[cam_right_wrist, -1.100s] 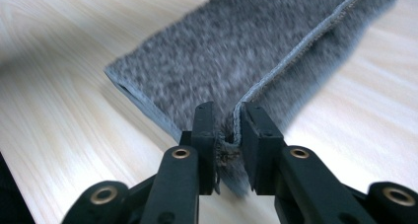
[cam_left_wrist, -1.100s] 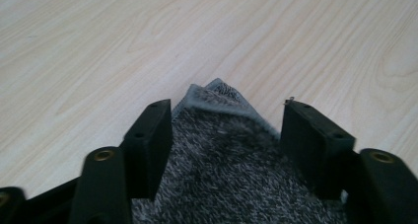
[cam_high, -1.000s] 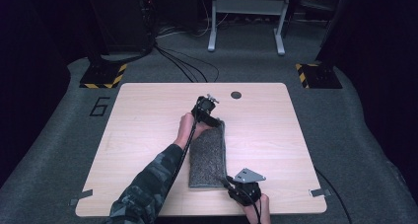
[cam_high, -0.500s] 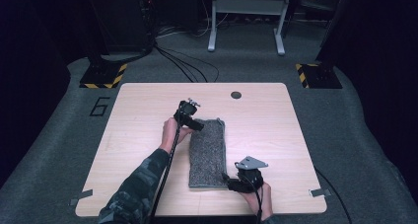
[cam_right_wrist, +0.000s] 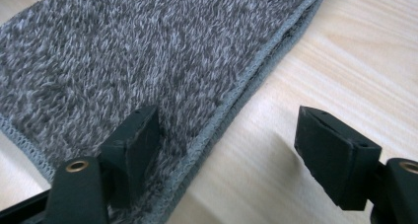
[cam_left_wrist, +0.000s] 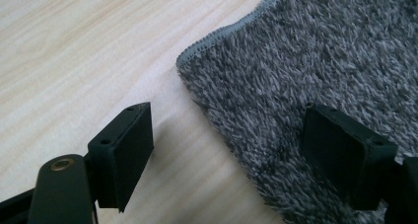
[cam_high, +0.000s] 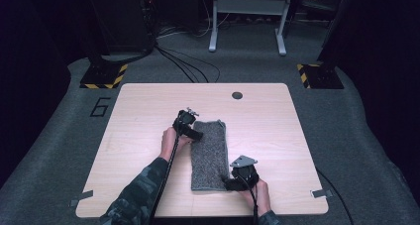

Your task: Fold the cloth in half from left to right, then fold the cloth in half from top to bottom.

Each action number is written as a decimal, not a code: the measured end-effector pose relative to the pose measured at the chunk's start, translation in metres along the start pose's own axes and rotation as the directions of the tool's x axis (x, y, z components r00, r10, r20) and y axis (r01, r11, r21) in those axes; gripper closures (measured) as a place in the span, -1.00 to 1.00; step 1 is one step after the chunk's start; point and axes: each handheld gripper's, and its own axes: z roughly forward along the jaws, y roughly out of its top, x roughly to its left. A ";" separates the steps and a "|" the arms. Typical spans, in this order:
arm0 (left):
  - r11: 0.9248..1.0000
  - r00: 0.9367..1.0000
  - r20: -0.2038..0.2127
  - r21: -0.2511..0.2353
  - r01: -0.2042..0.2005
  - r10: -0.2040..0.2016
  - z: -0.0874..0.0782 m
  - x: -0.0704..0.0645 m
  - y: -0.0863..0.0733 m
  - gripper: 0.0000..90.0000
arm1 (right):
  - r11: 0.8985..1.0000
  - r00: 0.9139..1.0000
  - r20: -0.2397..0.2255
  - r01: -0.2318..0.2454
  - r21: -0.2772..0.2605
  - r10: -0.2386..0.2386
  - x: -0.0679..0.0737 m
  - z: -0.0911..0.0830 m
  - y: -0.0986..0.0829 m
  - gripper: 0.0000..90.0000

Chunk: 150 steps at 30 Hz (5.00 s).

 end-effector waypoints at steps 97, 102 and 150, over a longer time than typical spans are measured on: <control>0.988 0.997 0.051 -0.150 -0.042 0.050 -0.024 0.002 0.015 0.91 | 0.998 0.998 0.038 -0.057 -0.021 0.058 -0.103 0.080 0.131 0.95; 0.984 0.998 0.043 -0.178 -0.030 0.039 -0.032 0.005 0.022 0.91 | 0.999 0.998 0.053 -0.036 -0.041 0.038 -0.103 0.071 0.143 0.95; 0.925 0.993 0.018 -0.366 -0.100 0.114 -0.084 -0.001 0.039 0.90 | 0.964 0.989 0.093 0.134 -0.230 -0.115 -0.099 0.015 0.162 0.95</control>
